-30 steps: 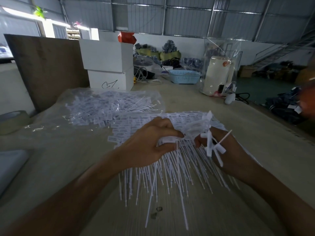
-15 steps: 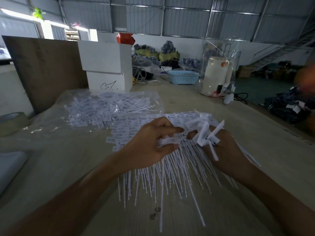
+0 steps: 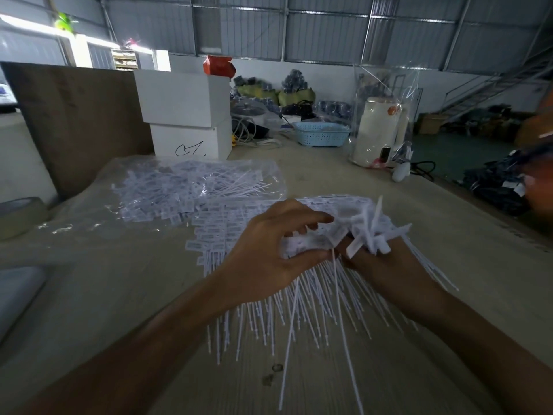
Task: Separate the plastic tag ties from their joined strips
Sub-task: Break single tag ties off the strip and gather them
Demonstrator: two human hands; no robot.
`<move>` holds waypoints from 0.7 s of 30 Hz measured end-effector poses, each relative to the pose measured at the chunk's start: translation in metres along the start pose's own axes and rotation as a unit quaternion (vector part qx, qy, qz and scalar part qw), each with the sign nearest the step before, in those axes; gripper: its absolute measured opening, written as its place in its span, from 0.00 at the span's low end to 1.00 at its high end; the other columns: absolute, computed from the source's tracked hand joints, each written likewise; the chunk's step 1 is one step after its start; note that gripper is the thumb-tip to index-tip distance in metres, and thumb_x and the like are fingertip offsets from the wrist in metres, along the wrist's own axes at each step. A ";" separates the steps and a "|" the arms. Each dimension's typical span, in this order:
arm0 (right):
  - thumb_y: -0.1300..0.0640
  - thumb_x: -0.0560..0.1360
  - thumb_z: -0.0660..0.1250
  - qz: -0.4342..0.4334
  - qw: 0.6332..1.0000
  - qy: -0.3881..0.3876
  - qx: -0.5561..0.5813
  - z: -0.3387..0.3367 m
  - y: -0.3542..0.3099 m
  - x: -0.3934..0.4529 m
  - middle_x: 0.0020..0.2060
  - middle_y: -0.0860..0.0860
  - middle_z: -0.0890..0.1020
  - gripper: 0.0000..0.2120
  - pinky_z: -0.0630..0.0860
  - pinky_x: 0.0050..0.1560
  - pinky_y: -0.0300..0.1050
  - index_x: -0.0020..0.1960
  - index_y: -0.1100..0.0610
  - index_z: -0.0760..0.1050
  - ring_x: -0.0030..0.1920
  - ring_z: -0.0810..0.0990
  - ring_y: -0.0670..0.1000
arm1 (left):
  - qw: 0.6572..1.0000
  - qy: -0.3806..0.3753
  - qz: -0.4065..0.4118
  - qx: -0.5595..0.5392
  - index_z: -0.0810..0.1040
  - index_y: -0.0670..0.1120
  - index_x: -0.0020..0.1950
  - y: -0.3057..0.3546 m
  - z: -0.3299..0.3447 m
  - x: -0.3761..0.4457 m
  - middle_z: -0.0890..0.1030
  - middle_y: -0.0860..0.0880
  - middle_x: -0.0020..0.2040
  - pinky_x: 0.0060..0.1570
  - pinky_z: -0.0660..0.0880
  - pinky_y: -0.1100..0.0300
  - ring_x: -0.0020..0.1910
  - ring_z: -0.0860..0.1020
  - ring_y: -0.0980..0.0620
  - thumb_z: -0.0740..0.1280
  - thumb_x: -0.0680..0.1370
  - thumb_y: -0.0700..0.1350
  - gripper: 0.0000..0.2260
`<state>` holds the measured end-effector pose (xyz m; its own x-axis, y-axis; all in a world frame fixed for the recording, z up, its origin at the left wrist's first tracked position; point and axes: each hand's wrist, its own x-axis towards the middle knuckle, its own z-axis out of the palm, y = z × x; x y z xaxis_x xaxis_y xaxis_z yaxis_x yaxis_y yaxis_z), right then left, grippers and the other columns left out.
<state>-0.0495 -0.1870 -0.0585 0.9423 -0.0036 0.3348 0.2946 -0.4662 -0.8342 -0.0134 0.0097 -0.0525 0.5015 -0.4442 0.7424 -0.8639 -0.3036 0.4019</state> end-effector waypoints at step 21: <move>0.41 0.74 0.67 0.014 0.976 -0.060 0.211 -0.012 0.003 0.011 0.25 0.47 0.63 0.22 0.58 0.24 0.38 0.41 0.62 0.79 0.23 0.58 0.46 | 0.977 0.095 0.117 0.150 0.84 0.40 0.54 -0.027 -0.004 -0.003 0.84 0.46 0.47 0.40 0.79 0.51 0.43 0.81 0.48 0.69 0.78 0.45 0.10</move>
<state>-0.0406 -0.1985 -0.0522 0.9554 0.1032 0.2767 0.2838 -0.0624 -0.9568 0.0081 0.0222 -0.0635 0.2489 -0.3763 0.8924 -0.8872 -0.4582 0.0542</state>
